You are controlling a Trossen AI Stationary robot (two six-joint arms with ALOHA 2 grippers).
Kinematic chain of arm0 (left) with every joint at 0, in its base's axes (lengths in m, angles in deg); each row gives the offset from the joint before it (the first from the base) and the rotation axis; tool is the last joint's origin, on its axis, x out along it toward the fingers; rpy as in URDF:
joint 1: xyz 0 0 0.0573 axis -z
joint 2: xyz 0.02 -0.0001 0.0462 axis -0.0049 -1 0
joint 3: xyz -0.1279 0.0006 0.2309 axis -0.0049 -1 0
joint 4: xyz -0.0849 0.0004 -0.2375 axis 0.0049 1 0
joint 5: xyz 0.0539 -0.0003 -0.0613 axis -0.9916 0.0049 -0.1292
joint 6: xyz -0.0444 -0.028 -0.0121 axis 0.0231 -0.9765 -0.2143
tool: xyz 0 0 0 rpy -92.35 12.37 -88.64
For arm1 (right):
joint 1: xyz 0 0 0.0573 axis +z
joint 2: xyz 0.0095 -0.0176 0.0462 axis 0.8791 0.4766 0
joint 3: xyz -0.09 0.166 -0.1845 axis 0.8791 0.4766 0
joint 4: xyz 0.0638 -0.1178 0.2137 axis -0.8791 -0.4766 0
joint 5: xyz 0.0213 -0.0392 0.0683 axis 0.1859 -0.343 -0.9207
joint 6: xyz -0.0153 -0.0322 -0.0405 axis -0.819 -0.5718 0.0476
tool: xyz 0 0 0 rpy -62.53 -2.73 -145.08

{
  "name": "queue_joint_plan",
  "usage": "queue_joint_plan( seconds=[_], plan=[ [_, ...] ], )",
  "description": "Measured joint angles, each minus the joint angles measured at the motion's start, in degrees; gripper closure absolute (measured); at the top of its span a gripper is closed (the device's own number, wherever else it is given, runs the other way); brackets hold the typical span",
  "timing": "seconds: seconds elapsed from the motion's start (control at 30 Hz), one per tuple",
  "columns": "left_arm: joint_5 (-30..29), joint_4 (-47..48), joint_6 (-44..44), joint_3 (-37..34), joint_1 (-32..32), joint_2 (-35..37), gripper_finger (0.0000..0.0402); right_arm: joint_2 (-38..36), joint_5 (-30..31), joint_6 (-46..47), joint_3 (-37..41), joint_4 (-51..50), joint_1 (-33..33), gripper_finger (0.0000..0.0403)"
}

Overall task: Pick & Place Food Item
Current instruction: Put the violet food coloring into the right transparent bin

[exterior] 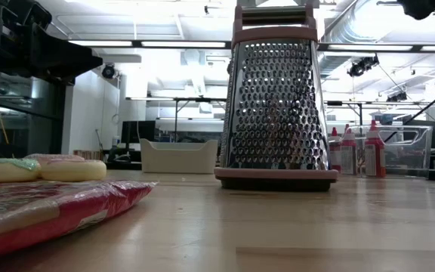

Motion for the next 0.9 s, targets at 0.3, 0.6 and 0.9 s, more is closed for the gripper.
queue_joint_plan(
  seconds=[0.3,0.6,0.9],
  plan=[
    [0.0,0.0,0.0,0.01,0.0,-0.01,0.0214,-3.91,-0.28,-13.28,0.0,-0.89,-13.06,0.0295],
    [0.0,0.0,-0.01,0.02,0.0,0.01,0.0214,-4.08,-1.06,-29.28,0.0,-0.64,-28.51,0.0295],
    [0.0,0.0,0.02,0.02,0.01,0.02,0.0214,-4.03,-1.56,-41.72,-0.65,2.49,-40.54,0.0295]
  ],
)
